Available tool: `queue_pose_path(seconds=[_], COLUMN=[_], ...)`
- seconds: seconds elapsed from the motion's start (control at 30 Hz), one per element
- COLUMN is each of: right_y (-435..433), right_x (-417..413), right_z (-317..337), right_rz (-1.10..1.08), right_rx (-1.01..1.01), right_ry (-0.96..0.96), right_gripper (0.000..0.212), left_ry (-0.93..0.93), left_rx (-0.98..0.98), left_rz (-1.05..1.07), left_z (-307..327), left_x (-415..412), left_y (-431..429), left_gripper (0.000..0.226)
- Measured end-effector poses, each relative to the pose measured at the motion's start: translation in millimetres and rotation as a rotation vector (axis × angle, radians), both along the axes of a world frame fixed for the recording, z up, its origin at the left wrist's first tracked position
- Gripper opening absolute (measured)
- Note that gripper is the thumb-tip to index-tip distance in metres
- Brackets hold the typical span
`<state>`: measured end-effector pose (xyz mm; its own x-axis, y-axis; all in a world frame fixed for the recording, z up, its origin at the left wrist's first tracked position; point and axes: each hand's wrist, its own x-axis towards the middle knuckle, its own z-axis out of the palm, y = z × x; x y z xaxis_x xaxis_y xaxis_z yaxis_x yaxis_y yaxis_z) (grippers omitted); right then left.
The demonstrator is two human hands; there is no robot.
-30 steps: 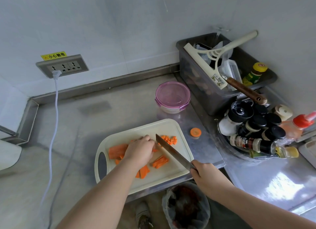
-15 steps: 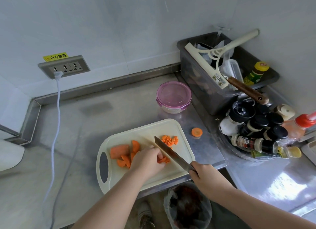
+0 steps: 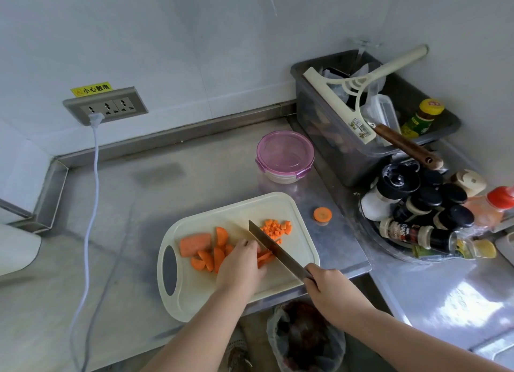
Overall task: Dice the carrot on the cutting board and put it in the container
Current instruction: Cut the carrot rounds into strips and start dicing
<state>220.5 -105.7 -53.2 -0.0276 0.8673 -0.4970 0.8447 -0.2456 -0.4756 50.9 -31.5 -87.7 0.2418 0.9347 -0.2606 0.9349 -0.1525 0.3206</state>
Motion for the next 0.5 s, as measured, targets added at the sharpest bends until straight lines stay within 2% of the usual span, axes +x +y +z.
queue_pose_path(seconds=[0.23, 0.37, 0.5], right_y=[12.8, 11.3, 11.6], right_x=[-3.5, -3.5, -4.2], right_z=[-7.4, -9.2, -9.9], right_rz=[-0.031, -0.042, -0.032], right_rx=[0.004, 0.0, 0.016], right_ry=[0.015, 0.024, 0.015], right_gripper=[0.02, 0.016, 0.015], left_ry=[0.026, -0.006, -0.046], left_rx=[0.023, -0.025, -0.033], left_rz=[0.021, 0.036, 0.041], left_z=[2.8, 0.2, -2.5], left_x=[-1.6, -7.4, -7.2], left_y=[7.2, 7.3, 7.6], left_gripper=[0.035, 0.042, 0.039])
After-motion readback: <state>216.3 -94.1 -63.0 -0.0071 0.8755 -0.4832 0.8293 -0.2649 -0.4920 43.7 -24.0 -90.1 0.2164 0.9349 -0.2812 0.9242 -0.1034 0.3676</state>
